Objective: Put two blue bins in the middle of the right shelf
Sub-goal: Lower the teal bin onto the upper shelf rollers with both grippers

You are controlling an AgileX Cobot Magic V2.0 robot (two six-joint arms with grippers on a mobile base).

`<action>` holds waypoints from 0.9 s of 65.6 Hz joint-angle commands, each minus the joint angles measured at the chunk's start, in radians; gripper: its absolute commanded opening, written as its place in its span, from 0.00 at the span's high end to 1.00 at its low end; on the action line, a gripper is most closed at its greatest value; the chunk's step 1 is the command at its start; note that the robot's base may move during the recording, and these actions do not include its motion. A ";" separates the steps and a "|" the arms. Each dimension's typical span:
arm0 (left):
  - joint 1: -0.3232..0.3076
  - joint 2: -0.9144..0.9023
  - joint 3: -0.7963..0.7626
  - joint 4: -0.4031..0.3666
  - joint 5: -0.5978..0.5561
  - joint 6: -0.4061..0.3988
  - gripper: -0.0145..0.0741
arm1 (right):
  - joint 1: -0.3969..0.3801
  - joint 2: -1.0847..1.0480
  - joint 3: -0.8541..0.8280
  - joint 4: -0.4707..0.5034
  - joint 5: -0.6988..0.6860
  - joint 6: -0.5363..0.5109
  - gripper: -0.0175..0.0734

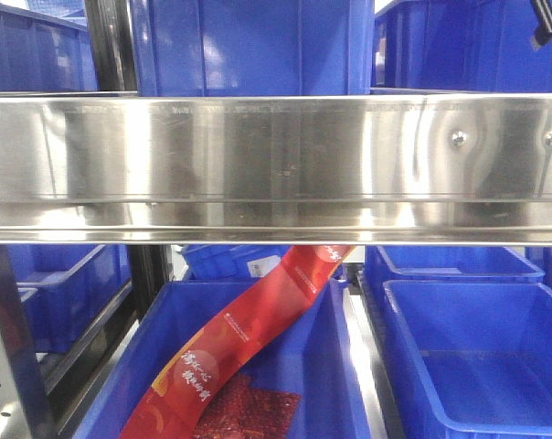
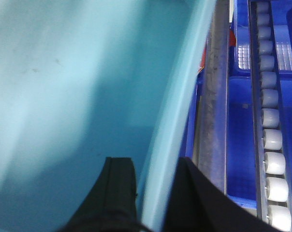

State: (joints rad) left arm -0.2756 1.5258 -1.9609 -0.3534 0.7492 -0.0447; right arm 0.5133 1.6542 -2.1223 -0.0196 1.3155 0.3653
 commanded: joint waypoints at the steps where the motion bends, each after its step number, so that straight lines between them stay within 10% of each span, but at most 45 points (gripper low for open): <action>1: -0.027 -0.009 -0.020 -0.130 -0.019 -0.009 0.96 | 0.017 -0.010 -0.011 0.073 -0.410 -0.041 0.98; 38: -0.027 -0.009 -0.020 -0.130 -0.033 -0.009 0.96 | 0.017 -0.010 -0.011 0.075 -0.455 -0.041 0.98; 59: -0.027 0.040 -0.020 0.073 0.205 -0.009 0.96 | 0.017 0.031 -0.011 0.068 -0.372 -0.046 0.98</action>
State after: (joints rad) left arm -0.2756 1.5437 -1.9712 -0.2451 0.8822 -0.0447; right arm 0.5133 1.6743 -2.1223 -0.0259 1.3155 0.3634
